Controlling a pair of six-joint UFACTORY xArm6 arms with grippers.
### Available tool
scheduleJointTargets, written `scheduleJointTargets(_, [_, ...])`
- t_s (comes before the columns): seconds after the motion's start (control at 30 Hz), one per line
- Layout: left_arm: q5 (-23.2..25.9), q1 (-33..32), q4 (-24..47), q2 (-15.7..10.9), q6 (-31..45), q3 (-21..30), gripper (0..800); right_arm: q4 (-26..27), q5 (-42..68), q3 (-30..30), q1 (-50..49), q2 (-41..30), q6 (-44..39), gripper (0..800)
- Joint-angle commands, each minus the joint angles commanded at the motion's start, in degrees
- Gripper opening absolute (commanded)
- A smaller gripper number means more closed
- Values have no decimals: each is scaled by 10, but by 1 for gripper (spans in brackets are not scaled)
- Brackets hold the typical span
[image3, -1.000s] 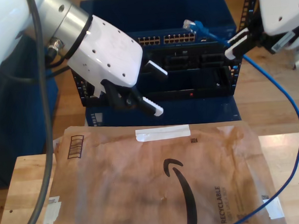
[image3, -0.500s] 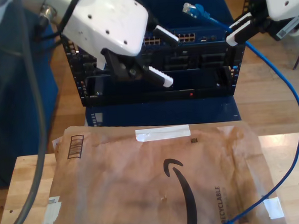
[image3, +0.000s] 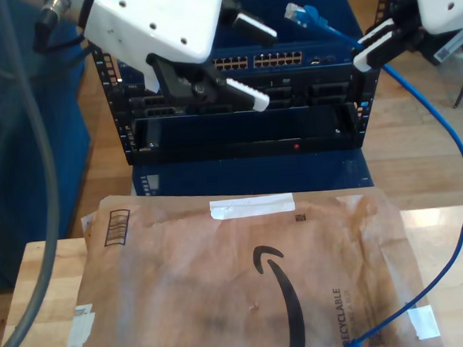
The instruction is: Grab the cable and plug it in
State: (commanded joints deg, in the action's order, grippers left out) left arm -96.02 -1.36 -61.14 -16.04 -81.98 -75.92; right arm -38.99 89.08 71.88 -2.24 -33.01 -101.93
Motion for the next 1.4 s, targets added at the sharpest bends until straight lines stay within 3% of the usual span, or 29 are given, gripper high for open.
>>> scheduleJointTargets(0.17, [-18, 11, -6, 4, 0, -22, 794, 4, 5, -11, -10, -8, 11, 2])
scheduleJointTargets(0.4, [-22, 40, -25, 4, 0, -29, 794, -3, 30, -27, -98, -6, 62, 2])
scheduleJointTargets(0.77, [-26, 42, -61, 10, 1, -37, 794, -5, 55, -35, -125, -6, 96, 2])
scheduleJointTargets(1.13, [-42, 40, -84, 49, 2, -62, 794, -33, 56, -34, -125, -5, 96, 2])
scheduleJointTargets(1.4, [-38, 28, -84, 59, 2, -61, 794, -67, 55, -30, -123, -4, 94, 2])
